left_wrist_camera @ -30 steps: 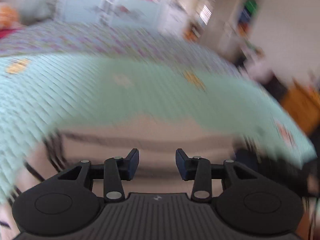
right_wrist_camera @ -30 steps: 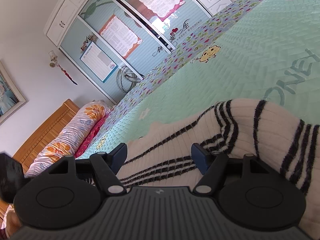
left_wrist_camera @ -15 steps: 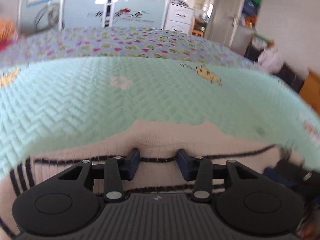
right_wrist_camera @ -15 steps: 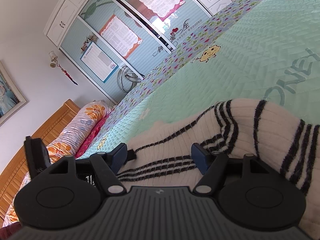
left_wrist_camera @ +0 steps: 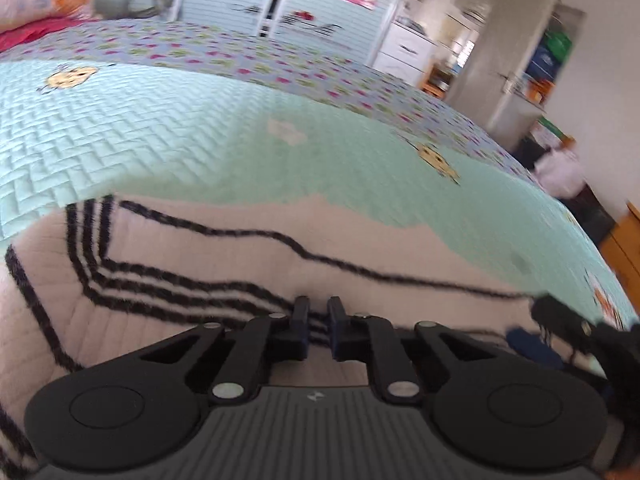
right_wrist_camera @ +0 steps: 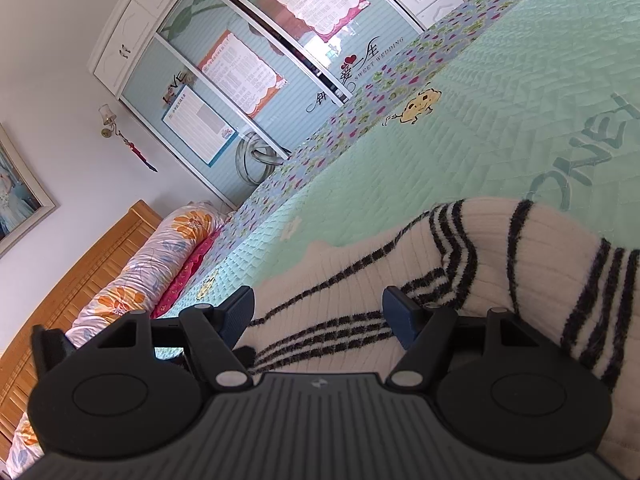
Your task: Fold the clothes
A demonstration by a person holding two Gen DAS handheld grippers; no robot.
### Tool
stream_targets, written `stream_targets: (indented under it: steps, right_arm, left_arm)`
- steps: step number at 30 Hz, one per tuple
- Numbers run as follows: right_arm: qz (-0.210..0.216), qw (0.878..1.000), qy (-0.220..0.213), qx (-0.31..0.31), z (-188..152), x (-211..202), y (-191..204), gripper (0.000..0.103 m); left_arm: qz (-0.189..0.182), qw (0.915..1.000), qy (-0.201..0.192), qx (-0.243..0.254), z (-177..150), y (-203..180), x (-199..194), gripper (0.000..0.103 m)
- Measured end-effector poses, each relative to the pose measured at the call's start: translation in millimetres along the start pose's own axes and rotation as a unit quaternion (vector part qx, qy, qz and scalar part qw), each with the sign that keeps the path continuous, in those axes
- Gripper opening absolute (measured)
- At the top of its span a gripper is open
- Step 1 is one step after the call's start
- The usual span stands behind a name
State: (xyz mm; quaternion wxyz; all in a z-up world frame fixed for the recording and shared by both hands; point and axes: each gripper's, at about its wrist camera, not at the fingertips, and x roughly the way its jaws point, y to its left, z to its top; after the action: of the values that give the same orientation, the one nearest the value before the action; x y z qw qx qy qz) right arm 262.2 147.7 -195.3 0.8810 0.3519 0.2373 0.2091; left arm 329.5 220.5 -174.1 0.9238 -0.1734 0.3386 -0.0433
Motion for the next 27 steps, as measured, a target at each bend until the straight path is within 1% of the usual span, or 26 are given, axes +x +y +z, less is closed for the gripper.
stream_targets:
  steps: [2,5,6,8,10,11,12,13,14,15,16,17,18,19,20,21,22,24,25,26,27]
  right_arm:
    - [0.003,1.000,-0.001,0.004,1.0,-0.6,-1.5,0.071]
    - [0.003,1.000,-0.002,0.003,1.3,-1.0,-0.5,0.071]
    - [0.001,1.000,-0.001,-0.001,1.5,-1.2,1.1,0.071]
    - [-0.011,1.000,0.005,-0.025,1.2,-1.6,10.1,0.070]
    - [-0.015,0.998,0.018,-0.056,0.7,-1.4,22.6,0.069]
    - [-0.003,0.997,0.030,-0.067,0.3,-1.7,29.3,0.065]
    - [0.009,0.996,0.042,-0.078,-0.2,-1.9,36.0,0.063]
    - [0.021,0.994,0.068,-0.083,-0.5,0.9,41.5,0.063]
    - [0.030,0.990,0.109,-0.087,-2.1,7.3,45.2,0.063]
    - [0.031,0.985,0.146,-0.091,-5.9,14.8,46.2,0.063]
    - [0.023,0.986,0.141,-0.089,-7.9,16.0,41.9,0.059]
    - [0.015,0.987,0.137,-0.086,-9.8,17.3,37.6,0.046]
    - [0.007,0.988,0.132,-0.082,-11.5,18.3,33.1,0.039]
    - [0.008,0.991,0.121,-0.061,-10.6,15.5,25.7,0.027]
    - [0.009,0.993,0.109,-0.041,-9.6,12.7,18.3,0.021]
    - [0.010,0.995,0.097,-0.022,-8.9,9.7,11.2,0.019]
    - [0.016,0.996,0.084,-0.012,-10.5,4.5,7.1,0.020]
    - [0.024,0.998,0.060,-0.007,-12.2,-6.7,6.8,0.028]
    - [0.026,0.998,0.054,0.001,-12.7,-16.8,6.7,0.033]
    - [0.028,0.998,0.050,0.009,-13.2,-27.5,6.6,0.035]
    - [0.036,0.997,0.059,0.019,-13.3,-43.8,7.2,0.036]
  left_arm:
    - [-0.003,0.9997,0.008,-0.023,0.3,-0.4,-10.3,0.012]
    - [-0.022,0.9981,0.021,-0.054,-8.9,-4.3,-41.4,0.021]
    - [-0.033,0.9973,0.027,-0.060,-15.4,-6.7,-54.4,0.024]
    - [-0.055,0.9959,0.030,-0.066,-33.1,-12.7,-84.5,0.026]
    - [-0.072,0.9943,0.027,-0.074,-55.1,-12.7,-119.7,0.030]
    - [-0.080,0.9933,0.024,-0.080,-67.2,-10.1,-138.2,0.031]
    - [-0.087,0.9922,0.021,-0.087,-79.8,-6.8,-157.2,0.033]
    - [-0.092,0.9911,0.017,-0.095,-92.5,-3.2,-176.3,0.035]
    - [-0.096,0.9897,0.013,-0.105,-105.2,0.5,-195.5,0.037]
    - [-0.099,0.9880,0.010,-0.119,-118.4,5.2,-213.2,0.042]
    - [-0.101,0.9858,0.007,-0.134,-131.6,10.3,-230.5,0.045]
    - [-0.099,0.9846,0.005,-0.144,-143.8,15.3,-246.2,0.045]
    - [-0.094,0.9835,0.004,-0.155,-155.3,20.2,-259.5,0.045]
    - [-0.088,0.9821,0.004,-0.166,-166.7,25.1,-272.1,0.046]
    - [-0.087,0.9808,0.010,-0.174,-176.1,29.4,-281.2,0.046]
    - [-0.085,0.9802,0.016,-0.178,-184.2,32.5,-287.2,0.046]
    - [-0.075,0.9799,0.024,-0.183,-191.9,35.7,-292.5,0.046]
    - [-0.071,0.9767,0.031,-0.200,-203.0,38.5,-299.9,0.046]
    - [-0.071,0.9748,0.034,-0.209,-208.3,39.5,-303.3,0.046]
    - [-0.072,0.9742,0.030,-0.212,-212.0,38.4,-308.5,0.046]
    - [-0.077,0.9758,0.023,-0.203,-212.5,33.8,-312.7,0.046]
